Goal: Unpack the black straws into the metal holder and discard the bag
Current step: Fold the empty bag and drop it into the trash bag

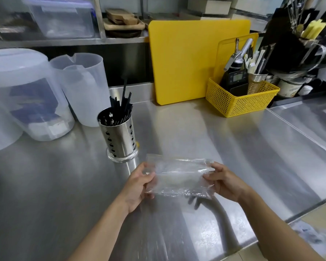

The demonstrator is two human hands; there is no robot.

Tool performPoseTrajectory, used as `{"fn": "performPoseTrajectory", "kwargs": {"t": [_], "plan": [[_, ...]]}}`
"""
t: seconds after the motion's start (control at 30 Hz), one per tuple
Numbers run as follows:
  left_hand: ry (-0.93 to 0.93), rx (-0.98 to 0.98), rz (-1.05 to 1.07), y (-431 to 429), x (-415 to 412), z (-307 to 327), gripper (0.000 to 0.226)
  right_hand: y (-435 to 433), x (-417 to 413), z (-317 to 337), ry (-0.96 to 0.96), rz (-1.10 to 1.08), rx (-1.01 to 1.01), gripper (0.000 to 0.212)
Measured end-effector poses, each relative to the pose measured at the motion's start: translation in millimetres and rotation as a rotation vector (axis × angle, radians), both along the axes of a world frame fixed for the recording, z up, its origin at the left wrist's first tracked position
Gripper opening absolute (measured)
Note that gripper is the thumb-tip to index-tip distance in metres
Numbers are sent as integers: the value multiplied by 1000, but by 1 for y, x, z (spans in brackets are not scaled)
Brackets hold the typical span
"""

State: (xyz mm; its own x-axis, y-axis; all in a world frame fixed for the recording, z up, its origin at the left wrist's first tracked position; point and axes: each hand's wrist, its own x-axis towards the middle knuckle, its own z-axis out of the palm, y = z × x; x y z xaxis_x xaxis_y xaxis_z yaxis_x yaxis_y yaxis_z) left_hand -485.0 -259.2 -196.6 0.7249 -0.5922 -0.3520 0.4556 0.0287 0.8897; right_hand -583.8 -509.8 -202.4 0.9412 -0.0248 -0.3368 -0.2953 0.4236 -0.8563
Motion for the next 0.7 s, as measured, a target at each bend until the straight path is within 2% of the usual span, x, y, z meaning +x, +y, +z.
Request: {"fn": "performPoseTrajectory", "kwargs": {"t": [0.17, 0.27, 0.33, 0.4, 0.43, 0.47, 0.53, 0.57, 0.63, 0.7], "plan": [[-2, -22, -58, 15, -1, 1, 15, 13, -5, 1, 5, -5, -11, 21], [52, -56, -122, 25, 0, 0, 21, 18, -10, -1, 29, 16, 77, 28], [36, -1, -153, 27, 1, 0, 31, 19, -13, -3, 49, 31, 98, 29], [-82, 118, -159, 23, -2, -2, 26, 19, -16, -4, 44, 23, 38, 22], [-141, 163, -145, 19, -5, -3, 24, 19, -17, -5, 46, -4, -1, 25], [-172, 184, -122, 14, -7, -4, 30, 16, -18, -7, 52, -41, -36, 37], [-147, 152, -65, 4, -13, -6, 51, 10, -20, -11, 52, -118, -75, 56], [-126, 139, -36, -1, -15, -7, 62, 6, -22, -10, 47, -159, -86, 58], [-91, 149, 3, -12, -18, -7, 73, -1, -25, -9, 31, -224, -104, 43], [-44, 144, 29, -29, -22, -5, 59, -11, -31, -5, 36, -273, -201, 24]]}}
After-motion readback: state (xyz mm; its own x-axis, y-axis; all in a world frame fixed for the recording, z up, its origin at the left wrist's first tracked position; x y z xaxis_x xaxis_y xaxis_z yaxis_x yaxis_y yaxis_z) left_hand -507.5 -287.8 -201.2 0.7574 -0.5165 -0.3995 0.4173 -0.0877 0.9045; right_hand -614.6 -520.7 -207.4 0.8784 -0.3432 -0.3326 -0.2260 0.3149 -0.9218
